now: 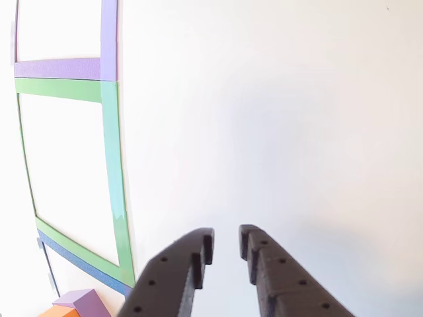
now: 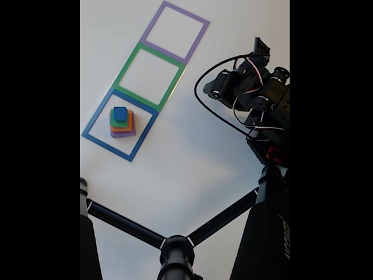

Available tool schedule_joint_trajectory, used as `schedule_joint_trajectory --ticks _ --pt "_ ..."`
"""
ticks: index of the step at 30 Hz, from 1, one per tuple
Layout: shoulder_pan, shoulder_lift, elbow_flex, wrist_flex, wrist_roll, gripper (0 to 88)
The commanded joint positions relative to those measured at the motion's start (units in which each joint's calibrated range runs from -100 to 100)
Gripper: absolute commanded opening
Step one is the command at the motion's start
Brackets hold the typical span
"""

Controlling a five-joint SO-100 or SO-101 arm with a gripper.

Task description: Tower of hanoi

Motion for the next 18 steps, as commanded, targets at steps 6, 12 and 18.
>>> schedule_joint_trajectory --ticks 6,12,18 --pt "-0.61 -0.85 -0.09 -0.32 -5.19 0.2" --pt "-0.51 -0.85 -0.45 1.14 -5.36 0.1" --pt "-0.03 -0.85 -0.81 2.11 -3.33 0.0"
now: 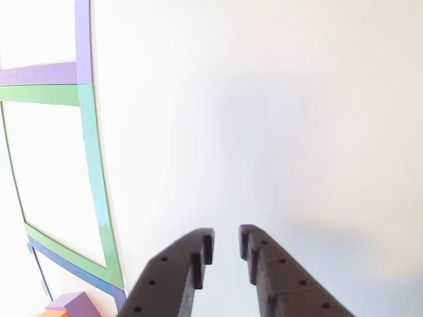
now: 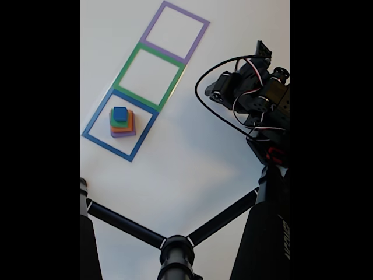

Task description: Tower of hanoi

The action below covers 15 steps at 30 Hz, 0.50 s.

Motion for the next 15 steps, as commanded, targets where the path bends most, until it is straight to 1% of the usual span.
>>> schedule_joint_trajectory --ticks 1,4,9,15 --pt "0.2 -0.85 -0.81 -0.23 0.5 0.0" --pt "0.2 -0.85 -0.81 -0.23 -0.01 0.0" --pt "0.01 -0.85 -0.81 -0.23 1.0 0.1" --pt "0.01 -0.85 -0.81 -0.23 0.83 0.6"
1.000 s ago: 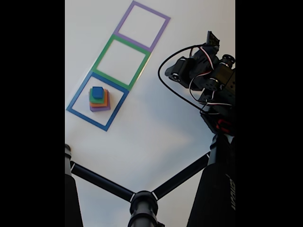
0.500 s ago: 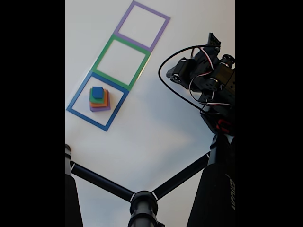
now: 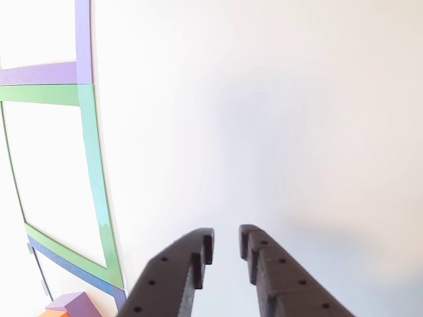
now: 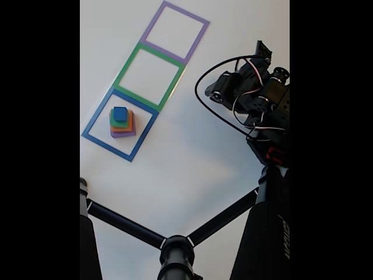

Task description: Tower of hanoi

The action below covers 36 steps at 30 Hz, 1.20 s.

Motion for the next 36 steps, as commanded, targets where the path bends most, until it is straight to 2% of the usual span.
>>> schedule_joint_trajectory --ticks 1,9,23,26,29,36 --pt "0.01 -0.85 -0.81 -0.23 0.47 0.6" --pt "-2.77 -0.85 -0.81 -0.23 5.38 0.2" --pt "-5.07 -0.93 -0.72 -0.23 8.93 0.1" --pt "-5.26 -0.93 -0.81 0.18 8.25 0.1" --pt "-6.7 -0.93 -1.09 1.31 3.86 0.1" --pt "-6.99 -0.93 -1.18 1.39 3.01 0.1"
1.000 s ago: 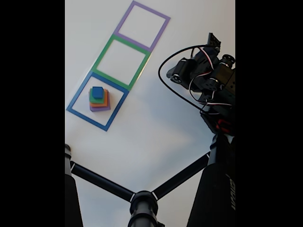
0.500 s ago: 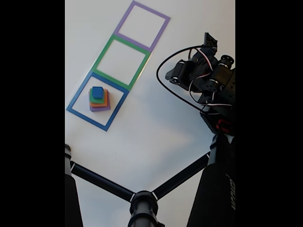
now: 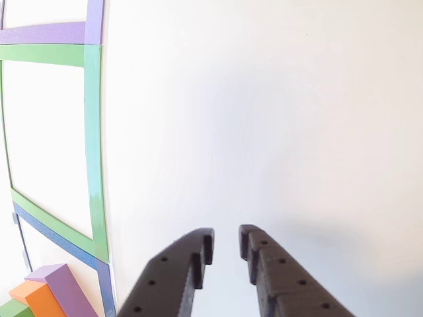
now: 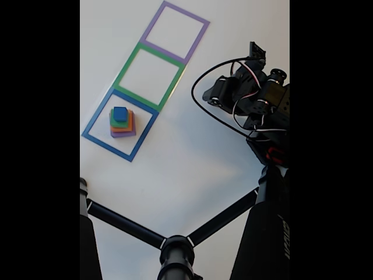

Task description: Tower of hanoi

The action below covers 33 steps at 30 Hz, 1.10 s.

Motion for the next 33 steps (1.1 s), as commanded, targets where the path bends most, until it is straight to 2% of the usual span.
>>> schedule_joint_trajectory --ticks 1,33 --pt "-0.9 -0.93 -1.18 0.58 -0.42 0.1" --pt "-0.62 -0.93 -1.18 0.58 0.09 0.1"
